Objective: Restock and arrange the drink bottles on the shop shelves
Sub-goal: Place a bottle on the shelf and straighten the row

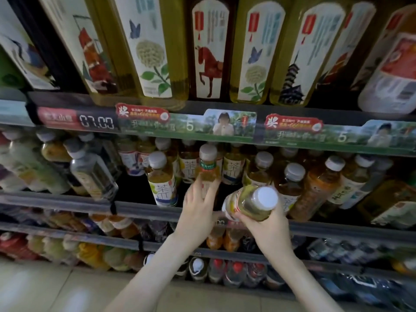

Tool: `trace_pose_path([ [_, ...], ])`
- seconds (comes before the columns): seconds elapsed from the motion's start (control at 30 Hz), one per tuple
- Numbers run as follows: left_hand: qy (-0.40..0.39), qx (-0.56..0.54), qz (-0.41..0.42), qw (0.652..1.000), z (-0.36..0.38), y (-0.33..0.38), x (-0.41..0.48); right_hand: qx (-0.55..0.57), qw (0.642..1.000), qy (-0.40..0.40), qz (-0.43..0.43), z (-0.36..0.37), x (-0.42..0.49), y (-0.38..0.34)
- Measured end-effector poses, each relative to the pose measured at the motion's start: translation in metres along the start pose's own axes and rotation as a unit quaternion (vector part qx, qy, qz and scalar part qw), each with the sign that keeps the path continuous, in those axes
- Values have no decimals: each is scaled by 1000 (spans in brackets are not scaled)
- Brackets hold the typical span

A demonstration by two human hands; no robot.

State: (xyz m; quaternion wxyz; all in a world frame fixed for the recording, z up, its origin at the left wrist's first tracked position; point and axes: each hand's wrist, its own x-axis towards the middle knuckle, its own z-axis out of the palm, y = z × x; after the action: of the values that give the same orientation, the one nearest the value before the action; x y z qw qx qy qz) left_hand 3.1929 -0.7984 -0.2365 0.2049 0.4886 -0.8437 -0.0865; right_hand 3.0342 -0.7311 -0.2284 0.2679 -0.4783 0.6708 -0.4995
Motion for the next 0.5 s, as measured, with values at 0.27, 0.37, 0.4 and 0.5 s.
trace_pose_path([
  [0.27,50,-56,-36,997,18,-10,9,13,999,50,-4,19,19,0],
  [0.37,52,-72,-19,996,20,-15,7,-13,1000,20,-8,28,22,4],
  [0.4,38,-87,-18,995,19,-16,5,-25,1000,15,-8,30,20,6],
  [0.5,29,-121,-18,992,17,-18,-5,-32,999,32,-25,32,10,9],
])
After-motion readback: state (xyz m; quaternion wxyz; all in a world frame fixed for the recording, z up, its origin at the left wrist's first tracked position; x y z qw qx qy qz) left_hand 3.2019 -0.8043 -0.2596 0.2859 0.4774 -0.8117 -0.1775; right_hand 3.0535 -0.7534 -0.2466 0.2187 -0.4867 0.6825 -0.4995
